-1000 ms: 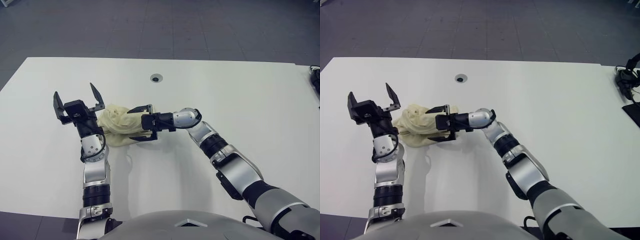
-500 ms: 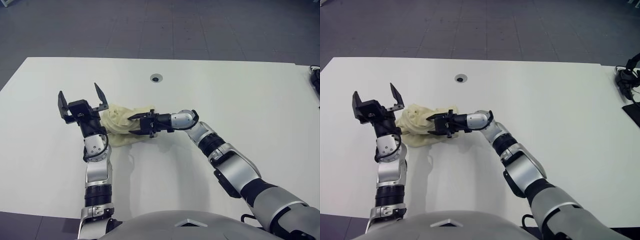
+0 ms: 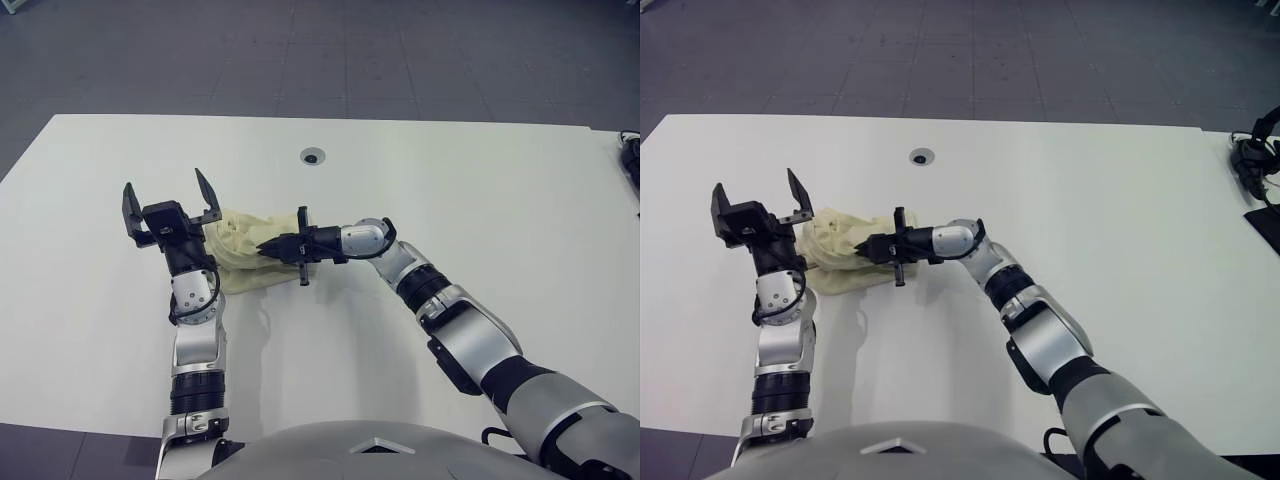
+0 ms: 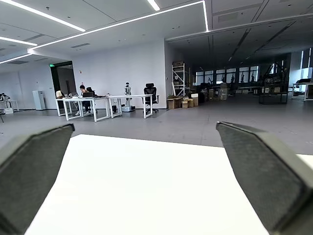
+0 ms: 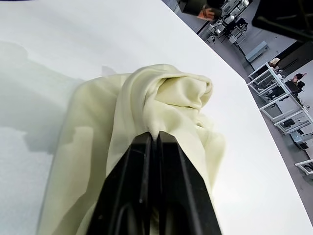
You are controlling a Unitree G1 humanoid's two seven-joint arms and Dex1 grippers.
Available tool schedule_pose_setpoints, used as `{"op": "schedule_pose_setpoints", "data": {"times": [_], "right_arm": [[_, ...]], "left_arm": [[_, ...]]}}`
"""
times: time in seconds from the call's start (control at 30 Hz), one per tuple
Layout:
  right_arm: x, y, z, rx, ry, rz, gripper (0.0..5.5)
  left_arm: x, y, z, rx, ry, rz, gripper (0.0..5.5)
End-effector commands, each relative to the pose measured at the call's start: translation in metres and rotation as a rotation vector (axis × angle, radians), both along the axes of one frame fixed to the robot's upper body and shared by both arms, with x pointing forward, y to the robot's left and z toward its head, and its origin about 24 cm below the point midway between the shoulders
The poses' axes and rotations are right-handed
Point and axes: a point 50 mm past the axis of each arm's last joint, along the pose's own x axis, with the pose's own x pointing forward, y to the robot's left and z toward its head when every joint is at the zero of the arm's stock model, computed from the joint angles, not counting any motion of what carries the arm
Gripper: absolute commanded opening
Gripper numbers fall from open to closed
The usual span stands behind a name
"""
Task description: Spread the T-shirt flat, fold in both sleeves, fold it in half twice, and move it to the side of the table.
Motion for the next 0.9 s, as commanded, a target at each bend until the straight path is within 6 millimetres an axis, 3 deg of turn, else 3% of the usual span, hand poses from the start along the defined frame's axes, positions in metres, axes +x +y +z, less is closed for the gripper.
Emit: {"op": "schedule_pose_setpoints", "data": {"times": [0.03,0.17,0.27,0.43,0.6,0.7,0.77,0.9], "right_arm": [[0.006,-0.007,0.015,0.032,-0.055,-0.012,0.00],[0.008,-0.020,0.032,0.084,-0.142,-0.025,0.00],[-0.001,-0.038,0.042,0.129,-0.189,-0.023,0.00],[-0.052,-0.043,0.016,0.080,-0.143,0.113,0.00],[-0.106,-0.049,-0.007,-0.001,-0.083,0.281,0.00],[-0.123,-0.058,-0.021,-0.069,-0.076,0.333,0.00],[-0.125,-0.063,-0.027,-0.085,-0.065,0.316,0.00],[-0.122,-0.069,-0.030,-0.086,-0.076,0.259,0.00]], "left_arm": [[0.001,0.000,-0.005,0.002,0.027,-0.004,5.40],[0.001,0.009,0.003,0.025,-0.012,0.033,5.40],[-0.003,0.024,0.025,0.039,-0.101,0.082,5.40],[-0.018,0.057,0.073,0.126,-0.245,0.156,5.40],[-0.024,0.065,0.094,0.278,-0.156,-0.056,5.40],[-0.022,0.061,0.090,0.392,-0.028,-0.230,5.40],[-0.023,0.050,0.074,0.506,0.121,-0.429,5.40],[-0.046,0.036,0.044,0.740,0.373,-0.822,5.40]]}}
